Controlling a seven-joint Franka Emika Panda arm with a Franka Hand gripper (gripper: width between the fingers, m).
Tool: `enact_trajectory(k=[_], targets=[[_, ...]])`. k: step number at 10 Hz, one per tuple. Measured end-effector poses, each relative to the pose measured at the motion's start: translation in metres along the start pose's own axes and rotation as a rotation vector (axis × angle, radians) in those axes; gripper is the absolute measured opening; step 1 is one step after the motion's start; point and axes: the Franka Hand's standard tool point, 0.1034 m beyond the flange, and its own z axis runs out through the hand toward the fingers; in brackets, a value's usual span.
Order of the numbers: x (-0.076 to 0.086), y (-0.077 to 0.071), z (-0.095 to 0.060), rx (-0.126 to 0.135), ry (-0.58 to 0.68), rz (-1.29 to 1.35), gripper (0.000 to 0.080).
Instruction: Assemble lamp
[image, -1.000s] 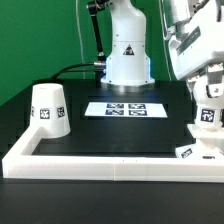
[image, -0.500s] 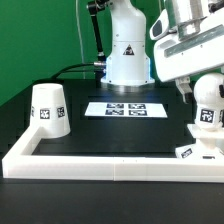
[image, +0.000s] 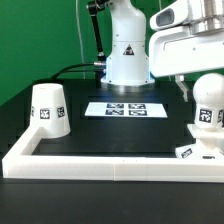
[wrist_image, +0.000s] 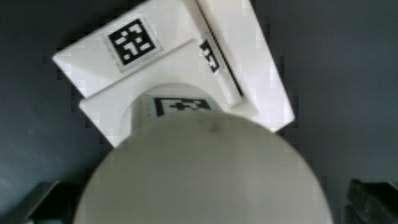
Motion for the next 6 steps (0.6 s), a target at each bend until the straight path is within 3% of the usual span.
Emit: enact_trajectory(k=[6], targets=[[0.0025,0.003,-0.0006,-0.012,0.001,-0.437,0.0699]])
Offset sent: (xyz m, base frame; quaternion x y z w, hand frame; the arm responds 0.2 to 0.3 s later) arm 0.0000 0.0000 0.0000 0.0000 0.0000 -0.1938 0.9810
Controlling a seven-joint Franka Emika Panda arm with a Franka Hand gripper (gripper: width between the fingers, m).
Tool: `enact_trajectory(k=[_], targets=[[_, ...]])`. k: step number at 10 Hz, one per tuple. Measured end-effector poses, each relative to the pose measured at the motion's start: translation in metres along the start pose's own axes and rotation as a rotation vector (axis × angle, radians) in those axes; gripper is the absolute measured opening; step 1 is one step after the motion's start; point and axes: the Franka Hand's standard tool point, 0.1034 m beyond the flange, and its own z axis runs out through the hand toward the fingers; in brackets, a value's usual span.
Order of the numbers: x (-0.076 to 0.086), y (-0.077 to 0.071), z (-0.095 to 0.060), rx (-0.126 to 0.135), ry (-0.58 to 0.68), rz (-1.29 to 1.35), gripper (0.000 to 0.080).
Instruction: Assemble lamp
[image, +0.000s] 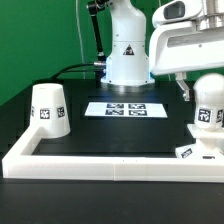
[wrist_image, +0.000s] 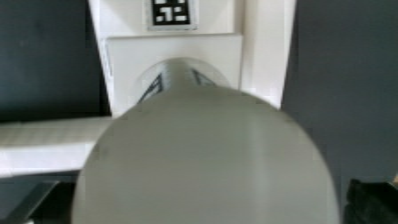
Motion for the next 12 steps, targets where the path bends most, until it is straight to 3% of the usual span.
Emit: enact_trajectory(k=[3,4,9,10,12], targets=[[0.0028,0.0006,-0.0011,-0.058,-0.005,-0.403,0.0699],[0.0025,0.0013,-0.001,-0.065,-0.009,-0.489,0.0699],[0.0003,0.0079,0.0,-0.072,-0.024,-0.691,0.0699],[0.0003,0.0077,0.0001,-0.072,-0.023,-0.675,0.0608],[0.0004,0.0079,0.0,-0.072,-0.022,-0.667,0.0577]])
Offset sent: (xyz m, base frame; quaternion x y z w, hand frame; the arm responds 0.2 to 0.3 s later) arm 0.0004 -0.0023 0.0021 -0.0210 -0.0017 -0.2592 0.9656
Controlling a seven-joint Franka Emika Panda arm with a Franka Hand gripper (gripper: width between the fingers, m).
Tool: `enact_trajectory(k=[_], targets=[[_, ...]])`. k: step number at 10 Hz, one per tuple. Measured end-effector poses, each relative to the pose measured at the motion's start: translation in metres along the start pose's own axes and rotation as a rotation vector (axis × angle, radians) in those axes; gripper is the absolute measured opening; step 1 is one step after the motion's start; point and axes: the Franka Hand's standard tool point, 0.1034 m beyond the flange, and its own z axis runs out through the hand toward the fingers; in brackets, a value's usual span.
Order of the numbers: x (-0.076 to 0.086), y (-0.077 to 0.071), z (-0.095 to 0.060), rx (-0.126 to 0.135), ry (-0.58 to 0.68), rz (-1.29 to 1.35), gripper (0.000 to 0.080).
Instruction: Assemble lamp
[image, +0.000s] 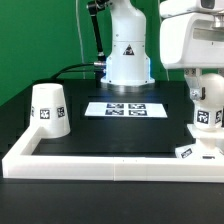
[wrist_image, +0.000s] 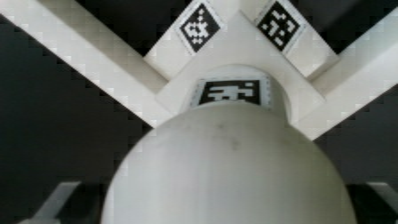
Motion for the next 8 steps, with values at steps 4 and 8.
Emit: enact_trajectory(k=[4,8], targets=[[-0.0004,0.0004,0.0002,-0.002,0.005,0.177,0.0577],[-0.0011,0.0053,0.0003,-0.029,0.057,0.586,0.0579]])
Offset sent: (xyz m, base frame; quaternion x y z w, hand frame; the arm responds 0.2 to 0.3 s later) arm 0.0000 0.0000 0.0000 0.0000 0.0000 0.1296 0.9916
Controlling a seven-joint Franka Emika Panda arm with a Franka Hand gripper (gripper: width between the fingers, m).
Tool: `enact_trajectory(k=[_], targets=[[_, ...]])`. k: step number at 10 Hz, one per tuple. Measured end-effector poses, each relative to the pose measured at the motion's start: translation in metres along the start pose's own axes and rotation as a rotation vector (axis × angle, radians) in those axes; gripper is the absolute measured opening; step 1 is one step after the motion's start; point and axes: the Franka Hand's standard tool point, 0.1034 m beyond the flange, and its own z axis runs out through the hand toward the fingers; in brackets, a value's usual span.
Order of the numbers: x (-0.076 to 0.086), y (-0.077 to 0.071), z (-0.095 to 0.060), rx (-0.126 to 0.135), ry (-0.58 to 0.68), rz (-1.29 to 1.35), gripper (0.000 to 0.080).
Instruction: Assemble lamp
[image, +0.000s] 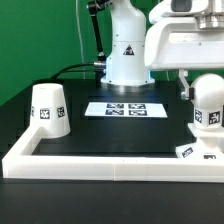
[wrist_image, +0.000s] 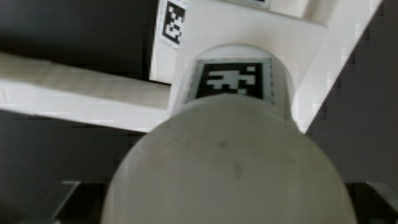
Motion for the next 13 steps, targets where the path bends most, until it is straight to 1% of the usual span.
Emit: enact_trajectory(k=[3,5,6,10,13], targets=[[-0.0006,0.0021,0.0001,-0.009,0.001,0.246,0.0579],[-0.0035,0.0008,0.0014,-0.015,-0.001,0.479,0.058],[-0.0041,0.0005,0.0014,-0.019,0.002,0.513,0.058],[-0.0052,0.0043,0.0014,-0.005,-0.001,0.705,0.058],[-0.009,0.0032,0.0019,0.022,-0.008,1.013,0.058]])
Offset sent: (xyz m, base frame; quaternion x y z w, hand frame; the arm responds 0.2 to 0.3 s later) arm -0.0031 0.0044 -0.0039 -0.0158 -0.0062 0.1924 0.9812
